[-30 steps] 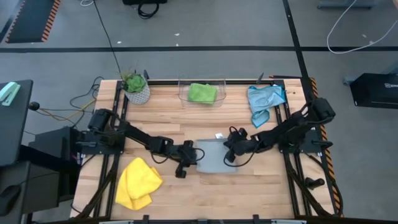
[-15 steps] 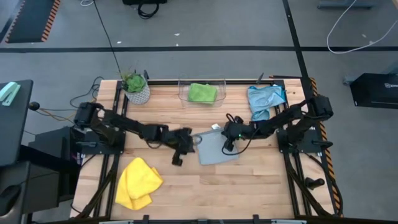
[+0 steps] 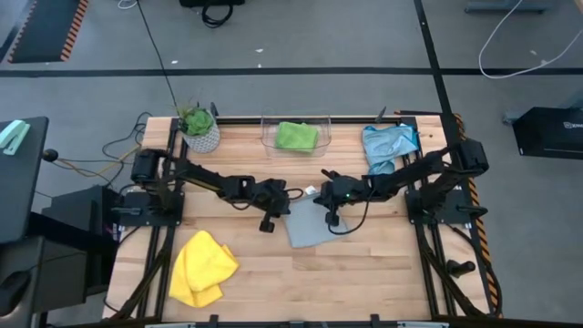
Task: Fold microfiber towels
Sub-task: Fold the gray microfiber cloth
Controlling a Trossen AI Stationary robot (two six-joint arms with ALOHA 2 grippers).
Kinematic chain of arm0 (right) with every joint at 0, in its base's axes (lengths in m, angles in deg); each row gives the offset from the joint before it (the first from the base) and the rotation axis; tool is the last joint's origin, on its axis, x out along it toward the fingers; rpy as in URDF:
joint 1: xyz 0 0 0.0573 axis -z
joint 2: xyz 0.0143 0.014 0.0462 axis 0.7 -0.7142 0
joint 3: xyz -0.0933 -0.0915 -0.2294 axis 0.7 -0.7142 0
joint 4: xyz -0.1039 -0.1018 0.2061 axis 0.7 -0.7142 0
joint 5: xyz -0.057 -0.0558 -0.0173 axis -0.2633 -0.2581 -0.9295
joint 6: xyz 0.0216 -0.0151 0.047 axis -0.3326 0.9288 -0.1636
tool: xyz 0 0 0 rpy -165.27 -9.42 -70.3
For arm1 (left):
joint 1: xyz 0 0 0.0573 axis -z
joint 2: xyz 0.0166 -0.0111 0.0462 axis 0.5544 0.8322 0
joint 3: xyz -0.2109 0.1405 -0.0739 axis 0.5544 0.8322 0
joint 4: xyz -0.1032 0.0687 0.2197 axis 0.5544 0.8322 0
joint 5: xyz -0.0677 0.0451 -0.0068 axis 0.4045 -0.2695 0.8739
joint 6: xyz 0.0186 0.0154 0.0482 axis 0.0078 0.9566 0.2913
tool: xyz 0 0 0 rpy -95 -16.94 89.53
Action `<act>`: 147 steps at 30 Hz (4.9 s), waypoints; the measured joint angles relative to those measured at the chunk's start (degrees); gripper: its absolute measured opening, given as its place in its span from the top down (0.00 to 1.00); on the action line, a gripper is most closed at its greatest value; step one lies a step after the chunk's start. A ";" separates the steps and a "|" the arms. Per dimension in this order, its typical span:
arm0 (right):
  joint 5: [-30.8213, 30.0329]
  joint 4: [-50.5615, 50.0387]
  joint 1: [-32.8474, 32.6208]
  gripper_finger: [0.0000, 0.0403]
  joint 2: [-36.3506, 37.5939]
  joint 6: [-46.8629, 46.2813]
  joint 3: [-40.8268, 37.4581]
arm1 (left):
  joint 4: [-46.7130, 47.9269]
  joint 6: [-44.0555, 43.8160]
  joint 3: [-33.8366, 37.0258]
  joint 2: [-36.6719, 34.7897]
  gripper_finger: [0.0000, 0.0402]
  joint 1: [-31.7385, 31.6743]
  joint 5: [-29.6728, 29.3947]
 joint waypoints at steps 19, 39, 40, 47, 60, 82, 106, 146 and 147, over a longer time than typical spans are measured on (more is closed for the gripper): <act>-19.09 -18.85 -18.59 0.96 0.51 -43.04 1.46 | -7.56 -21.95 0.01 5.21 0.98 15.65 0.02; -14.93 -17.08 -14.52 0.99 4.85 -27.15 2.61 | -1.06 -7.33 -3.65 -0.05 0.98 8.31 2.38; -15.56 -17.07 -16.86 0.99 5.57 -29.48 2.60 | -3.72 -6.59 -3.82 1.30 0.97 7.50 3.10; -19.38 -17.71 -30.72 0.99 5.59 -42.39 4.34 | -6.97 0.69 -10.76 10.53 0.99 4.17 6.52; -20.50 -26.75 -29.27 0.99 4.29 -40.98 6.38 | 4.75 -2.77 -15.07 14.08 0.98 -1.15 -1.88; -22.64 -26.57 -33.26 0.96 7.32 -35.86 6.36 | -0.12 -19.23 17.53 -18.46 0.90 11.01 -8.98; -24.68 -18.94 -34.14 0.77 7.24 -24.97 6.38 | 9.07 -14.59 -3.38 2.63 0.54 27.43 -20.27; -29.93 -12.50 -35.58 0.56 -9.61 7.90 6.40 | 15.46 -29.65 -15.28 2.60 0.97 26.77 -24.28; -29.91 -12.10 -35.56 0.61 -9.79 8.44 6.40 | 15.43 -29.75 -15.28 2.59 0.97 26.80 -24.34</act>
